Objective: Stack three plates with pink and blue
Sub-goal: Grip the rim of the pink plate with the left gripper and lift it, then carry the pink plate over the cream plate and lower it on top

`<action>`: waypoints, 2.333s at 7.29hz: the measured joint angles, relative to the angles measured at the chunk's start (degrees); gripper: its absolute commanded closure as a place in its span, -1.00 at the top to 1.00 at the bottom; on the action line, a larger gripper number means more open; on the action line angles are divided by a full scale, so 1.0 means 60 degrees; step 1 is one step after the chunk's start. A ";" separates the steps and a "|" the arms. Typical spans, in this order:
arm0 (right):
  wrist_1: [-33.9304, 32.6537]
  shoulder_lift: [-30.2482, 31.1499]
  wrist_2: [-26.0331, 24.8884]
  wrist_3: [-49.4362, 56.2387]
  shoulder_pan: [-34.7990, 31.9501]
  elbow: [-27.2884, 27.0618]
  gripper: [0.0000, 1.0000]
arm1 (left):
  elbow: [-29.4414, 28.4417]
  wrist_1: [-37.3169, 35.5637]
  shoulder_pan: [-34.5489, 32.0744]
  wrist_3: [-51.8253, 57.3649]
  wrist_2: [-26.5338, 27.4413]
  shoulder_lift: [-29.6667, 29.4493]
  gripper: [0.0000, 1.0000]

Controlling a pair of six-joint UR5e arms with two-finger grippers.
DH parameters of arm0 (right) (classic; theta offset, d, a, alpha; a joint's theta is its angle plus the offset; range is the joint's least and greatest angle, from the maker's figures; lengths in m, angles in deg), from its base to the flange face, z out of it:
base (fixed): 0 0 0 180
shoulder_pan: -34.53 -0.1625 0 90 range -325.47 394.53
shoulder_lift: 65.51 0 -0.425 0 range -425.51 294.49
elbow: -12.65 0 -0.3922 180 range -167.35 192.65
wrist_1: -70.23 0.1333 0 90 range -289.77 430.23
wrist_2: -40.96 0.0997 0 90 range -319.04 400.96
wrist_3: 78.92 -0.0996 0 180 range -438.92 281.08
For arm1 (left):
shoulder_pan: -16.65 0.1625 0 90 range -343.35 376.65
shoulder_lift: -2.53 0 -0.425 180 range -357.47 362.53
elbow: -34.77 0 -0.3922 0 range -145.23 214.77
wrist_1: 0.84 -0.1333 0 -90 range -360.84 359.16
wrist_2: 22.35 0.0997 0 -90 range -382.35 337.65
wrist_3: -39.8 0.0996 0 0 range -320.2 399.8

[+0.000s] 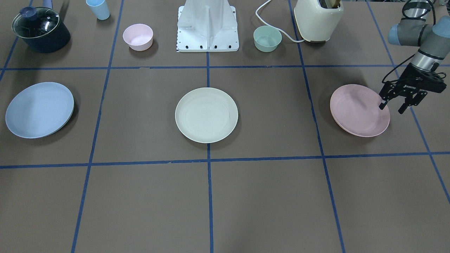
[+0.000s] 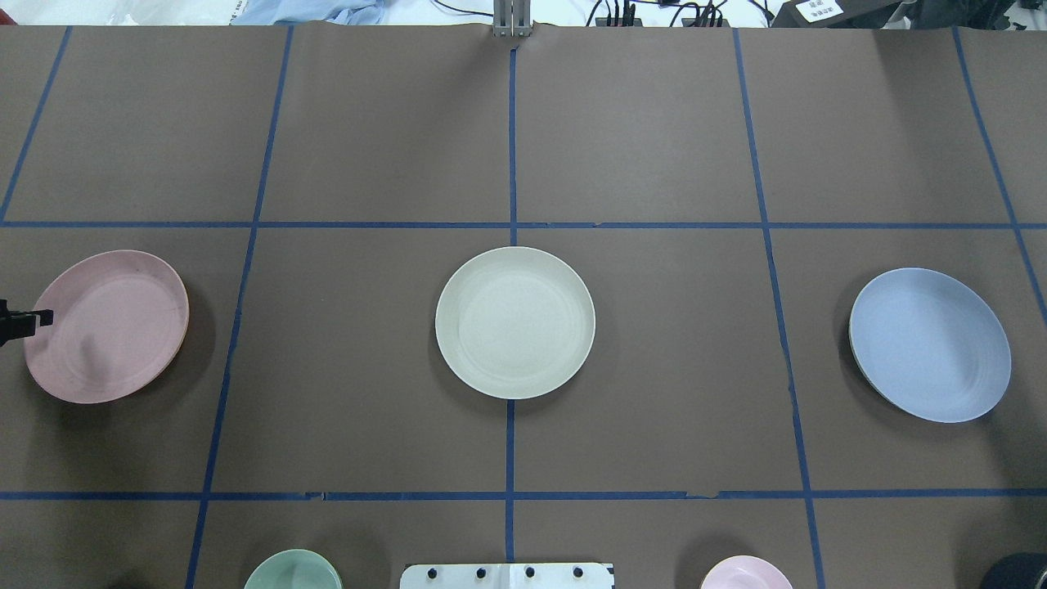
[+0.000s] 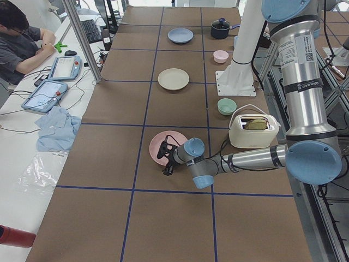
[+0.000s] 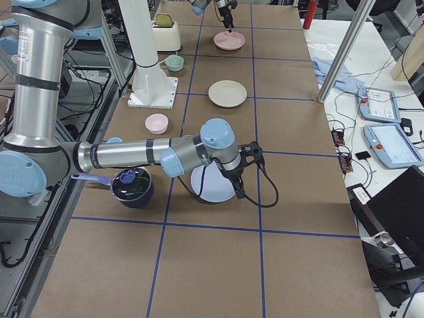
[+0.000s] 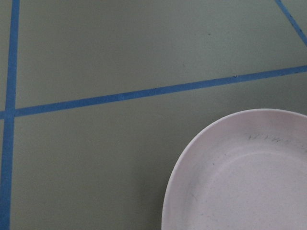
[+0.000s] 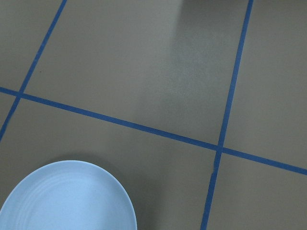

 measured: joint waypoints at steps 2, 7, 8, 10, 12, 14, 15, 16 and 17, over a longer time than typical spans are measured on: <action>0.0000 0.0006 0.0007 0.0010 0.0000 -0.0005 1.00 | -0.0059 0.0037 0.0249 -0.0025 0.0074 -0.0024 -1.00; 0.0000 0.0007 0.0011 0.0015 0.0000 -0.0007 1.00 | 0.0909 -0.0125 -0.0140 -0.0002 -0.1424 -0.0036 -1.00; 0.0000 0.0008 0.0011 0.0016 0.0000 -0.0007 1.00 | 0.1288 -0.0417 -0.0468 0.0003 -0.1867 -0.0085 -1.00; -0.0003 0.0008 0.0011 0.0006 0.0000 -0.0007 1.00 | 0.3142 -0.2665 -0.0712 -0.0049 -0.2251 -0.0415 -1.00; -0.0013 0.0010 0.0011 -0.0008 0.0000 -0.0007 1.00 | 0.4689 -0.5128 -0.0470 -0.1010 -0.2227 -0.1549 -1.00; -0.0015 0.0029 0.0011 -0.0023 0.0000 -0.0013 1.00 | 0.4910 -0.6700 0.0898 -0.2669 -0.1479 -0.3439 -1.00; -0.0015 0.0044 0.0011 -0.0026 0.0000 -0.0013 1.00 | 0.4671 -0.7589 0.1786 -0.3462 -0.0821 -0.4600 -1.00; -0.0014 0.0065 0.0011 -0.0032 0.0003 -0.0014 1.00 | 0.4086 -0.8231 0.2535 -0.4133 -0.0204 -0.5709 -1.00; -0.0014 0.0074 0.0011 -0.0038 0.0005 -0.0014 1.00 | 0.3394 -0.8491 0.3043 -0.4596 0.0231 -0.6494 -1.00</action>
